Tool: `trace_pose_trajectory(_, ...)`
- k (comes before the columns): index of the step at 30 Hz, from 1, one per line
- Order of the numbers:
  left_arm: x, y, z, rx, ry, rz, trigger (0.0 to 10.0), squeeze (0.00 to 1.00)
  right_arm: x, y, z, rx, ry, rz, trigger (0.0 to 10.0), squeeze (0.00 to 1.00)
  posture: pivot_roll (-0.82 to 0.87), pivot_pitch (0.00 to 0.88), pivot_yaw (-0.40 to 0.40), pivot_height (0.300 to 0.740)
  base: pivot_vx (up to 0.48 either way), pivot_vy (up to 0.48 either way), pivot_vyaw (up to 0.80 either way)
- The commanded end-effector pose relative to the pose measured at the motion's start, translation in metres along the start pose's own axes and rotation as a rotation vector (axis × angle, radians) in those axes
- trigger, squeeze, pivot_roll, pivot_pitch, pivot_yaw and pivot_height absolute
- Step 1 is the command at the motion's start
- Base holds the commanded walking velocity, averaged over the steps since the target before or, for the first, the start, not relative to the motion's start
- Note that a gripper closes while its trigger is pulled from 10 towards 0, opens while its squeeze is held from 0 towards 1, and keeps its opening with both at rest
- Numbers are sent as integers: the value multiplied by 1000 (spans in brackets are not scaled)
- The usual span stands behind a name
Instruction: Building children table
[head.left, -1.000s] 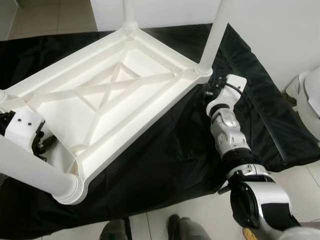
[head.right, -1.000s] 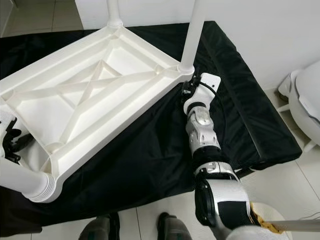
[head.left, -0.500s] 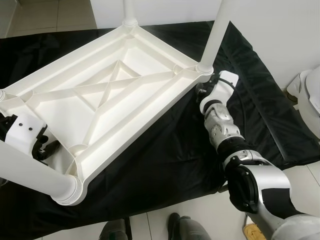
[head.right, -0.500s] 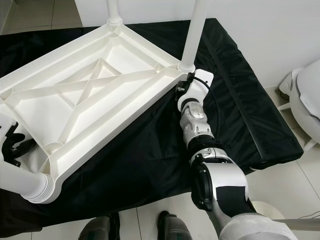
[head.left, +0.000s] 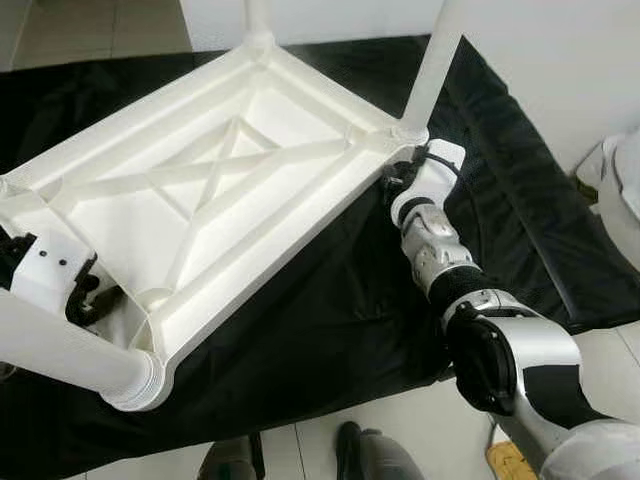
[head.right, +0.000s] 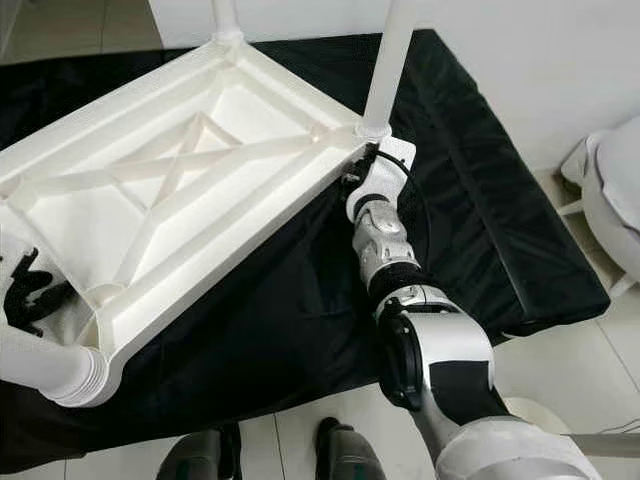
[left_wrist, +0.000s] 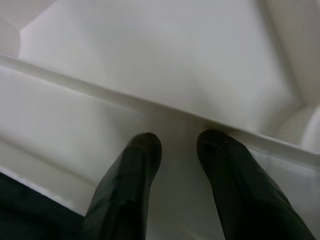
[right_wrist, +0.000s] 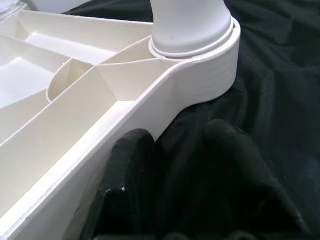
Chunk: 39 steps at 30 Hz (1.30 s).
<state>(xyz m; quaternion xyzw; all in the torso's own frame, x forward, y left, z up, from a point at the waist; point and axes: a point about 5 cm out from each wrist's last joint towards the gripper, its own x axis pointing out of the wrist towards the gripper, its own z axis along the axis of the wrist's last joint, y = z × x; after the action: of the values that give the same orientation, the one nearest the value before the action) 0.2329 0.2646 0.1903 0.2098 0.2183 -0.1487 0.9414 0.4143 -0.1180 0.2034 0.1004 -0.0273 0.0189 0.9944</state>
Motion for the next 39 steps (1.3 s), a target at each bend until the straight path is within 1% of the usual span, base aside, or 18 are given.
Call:
trace_pose_trajectory(1, -4, -12, 0, -5, 3, -118, 10000, 0, 1, 15, -4, -25, 40, 82, 10000, 0, 152, 295, 7, 740, 0, 0, 0)
trace_pose_trajectory(3, -6, -18, 1, -5, -5, -143, 10000, 0, 2, 24, -1, -29, 49, 130, 10000, 0, 158, 296, 4, 740, 0, 0, 0)
trace_pose_trajectory(5, -6, -18, 1, -5, -5, -143, 10000, 0, 2, 24, -1, -29, 49, 130, 10000, 0, 158, 296, 4, 740, 0, 0, 0)
trace_pose_trajectory(8, -9, -24, 2, -7, -8, -171, 10000, 0, 3, 36, 3, -34, 53, 189, 10000, 0, 170, 295, -1, 740, 0, 0, 0)
trace_pose_trajectory(10, -9, -25, 2, -8, -8, -175, 10000, 0, 3, 38, 4, -33, 53, 199, 10000, 0, 170, 295, -1, 740, 0, 0, 0)
trace_pose_trajectory(12, -10, -28, 4, -11, -12, -180, 10000, 0, 3, 48, 7, -35, 54, 254, 10000, 0, 173, 295, -1, 740, 0, 0, 0)
trace_pose_trajectory(13, -10, -28, 4, -11, -12, -180, 10000, 0, 3, 48, 7, -35, 54, 254, 10000, 0, 173, 295, -1, 740, 0, 0, 0)
trace_pose_trajectory(15, -11, -29, 6, -13, -15, -181, 10000, 0, 3, 56, 9, -41, 56, 299, 10000, 0, 174, 296, 0, 740, 0, 0, 0)
trace_pose_trajectory(16, -11, -29, 6, -13, -15, -181, 10000, 0, 3, 56, 9, -41, 56, 299, 10000, 0, 174, 296, 0, 740, 0, 0, 0)
trace_pose_trajectory(21, -11, -33, 7, -11, -19, -195, 10000, 0, 4, 67, 14, -52, 59, 345, 10000, 0, 174, 294, 2, 740, 0, 0, 0)
trace_pose_trajectory(29, -11, -36, 9, -16, -20, -206, 10000, 0, 4, 72, 16, -59, 63, 361, 10000, 0, 174, 292, 4, 740, 0, 0, 0)
trace_pose_trajectory(30, -12, -38, 9, -19, -18, -216, 10000, 0, 2, 79, 14, -65, 71, 392, 10000, 0, 173, 291, 5, 740, 0, 0, 0)
trace_pose_trajectory(33, -12, -40, 9, -23, -18, -224, 10000, 0, 1, 84, 13, -66, 77, 412, 10000, 0, 174, 291, 5, 740, 0, 0, 0)
trace_pose_trajectory(36, -13, -43, 12, -22, -32, -247, 10000, 0, -2, 97, 12, -73, 90, 473, 10000, 0, 174, 291, 4, 740, 0, 0, 0)
trace_pose_trajectory(37, -13, -43, 12, -22, -32, -247, 10000, 0, -2, 97, 12, -73, 90, 473, 10000, 0, 174, 291, 4, 740, 0, 0, 0)
trace_pose_trajectory(38, -13, -45, 14, -31, -46, -262, 10000, 0, -4, 107, 12, -79, 91, 526, 10000, 0, 174, 291, 2, 740, 0, 0, 0)
trace_pose_trajectory(39, -13, -45, 14, -31, -46, -262, 10000, 0, -4, 107, 12, -79, 91, 526, 10000, 0, 174, 291, 2, 740, 0, 0, 0)
